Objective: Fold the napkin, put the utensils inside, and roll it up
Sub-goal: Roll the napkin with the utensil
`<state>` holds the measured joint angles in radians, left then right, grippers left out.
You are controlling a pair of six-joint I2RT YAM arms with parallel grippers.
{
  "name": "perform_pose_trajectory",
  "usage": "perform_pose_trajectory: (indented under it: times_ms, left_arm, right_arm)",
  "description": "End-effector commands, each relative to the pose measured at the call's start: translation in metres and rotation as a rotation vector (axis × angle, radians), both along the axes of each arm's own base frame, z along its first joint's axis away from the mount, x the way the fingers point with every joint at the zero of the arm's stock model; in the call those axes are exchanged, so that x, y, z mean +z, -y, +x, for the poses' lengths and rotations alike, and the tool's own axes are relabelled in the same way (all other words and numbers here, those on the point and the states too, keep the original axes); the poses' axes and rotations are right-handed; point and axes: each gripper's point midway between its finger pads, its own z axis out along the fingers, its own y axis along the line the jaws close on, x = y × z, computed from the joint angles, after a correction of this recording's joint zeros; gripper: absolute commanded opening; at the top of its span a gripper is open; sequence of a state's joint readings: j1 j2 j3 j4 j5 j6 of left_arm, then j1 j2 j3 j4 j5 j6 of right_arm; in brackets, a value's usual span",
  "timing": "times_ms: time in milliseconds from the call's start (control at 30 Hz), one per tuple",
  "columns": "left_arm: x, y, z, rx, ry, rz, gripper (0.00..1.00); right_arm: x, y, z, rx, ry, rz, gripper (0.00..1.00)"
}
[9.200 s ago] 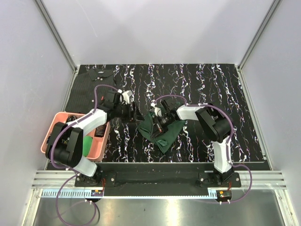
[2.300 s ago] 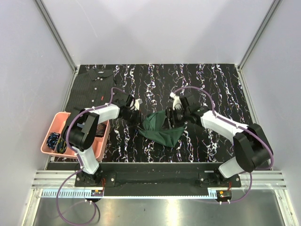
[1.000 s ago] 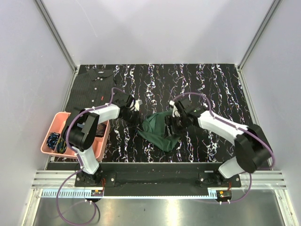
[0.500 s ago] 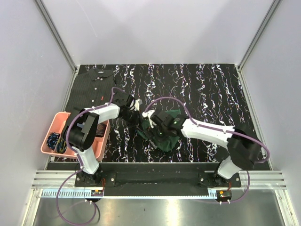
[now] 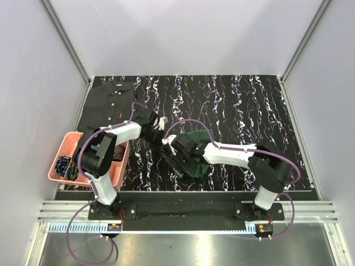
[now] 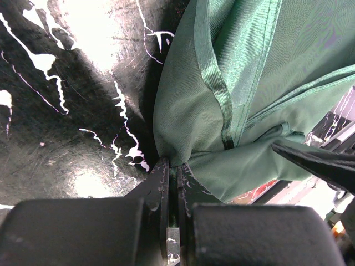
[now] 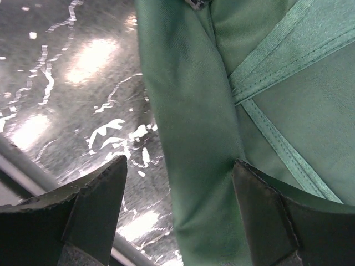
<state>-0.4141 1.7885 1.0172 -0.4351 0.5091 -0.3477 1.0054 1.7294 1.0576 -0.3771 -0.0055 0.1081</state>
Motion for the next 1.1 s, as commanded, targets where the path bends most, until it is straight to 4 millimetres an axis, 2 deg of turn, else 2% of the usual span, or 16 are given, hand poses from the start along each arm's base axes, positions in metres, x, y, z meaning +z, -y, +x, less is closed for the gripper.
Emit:
perform_pose_trajectory:
  times_ms: [0,100,200,233,367,533,633,667,700,767,800,833,900,1067]
  left_arm:
    - [0.011,0.002,0.014,-0.004,0.045,-0.005,0.00]
    - [0.012,0.002,0.014,-0.005,0.049,-0.005,0.00]
    - [0.012,0.002,0.014,-0.001,0.045,-0.005,0.00]
    - [0.012,0.002,0.013,0.003,0.043,-0.004,0.00]
    - [0.014,0.002,0.016,0.018,0.046,-0.002,0.00]
    - [0.018,0.001,0.021,0.042,0.044,-0.014,0.00]
    - [0.022,-0.001,0.026,0.060,0.055,-0.023,0.11]
    - [0.026,-0.001,0.028,0.067,0.068,-0.030,0.26]
    - [0.030,-0.004,0.033,0.084,0.081,-0.039,0.34]
    - [0.042,-0.007,0.043,0.114,0.111,-0.062,0.41]
    - [0.047,-0.011,0.050,0.134,0.130,-0.070,0.53]
    - [0.055,-0.013,0.055,0.150,0.149,-0.081,0.58]
    - [0.063,-0.017,0.062,0.169,0.175,-0.093,0.65]
    - [0.074,-0.023,0.066,0.191,0.222,-0.096,0.69]
  right_arm:
    - [-0.011,0.003,0.006,0.000,0.043,-0.028,0.83]
    - [-0.021,0.005,0.003,-0.004,0.017,-0.049,0.82]
    - [-0.030,0.010,-0.004,-0.020,-0.027,-0.076,0.72]
    - [-0.031,0.011,-0.005,-0.037,-0.040,-0.076,0.65]
    - [-0.042,0.020,-0.017,-0.069,-0.098,-0.105,0.50]
    - [-0.055,0.023,-0.036,-0.079,-0.204,-0.105,0.42]
    - [-0.059,0.022,-0.041,-0.069,-0.242,-0.102,0.40]
    - [-0.061,0.022,-0.042,-0.068,-0.251,-0.102,0.40]
    - [-0.060,0.020,-0.044,-0.059,-0.262,-0.092,0.40]
    - [-0.060,0.022,-0.043,-0.063,-0.271,-0.084,0.40]
    - [-0.059,0.020,-0.043,-0.056,-0.279,-0.066,0.41]
    - [-0.061,0.022,-0.044,-0.060,-0.286,-0.065,0.41]
    - [-0.058,0.020,-0.041,-0.062,-0.306,-0.025,0.41]
    - [-0.052,0.024,-0.038,-0.071,-0.351,0.080,0.41]
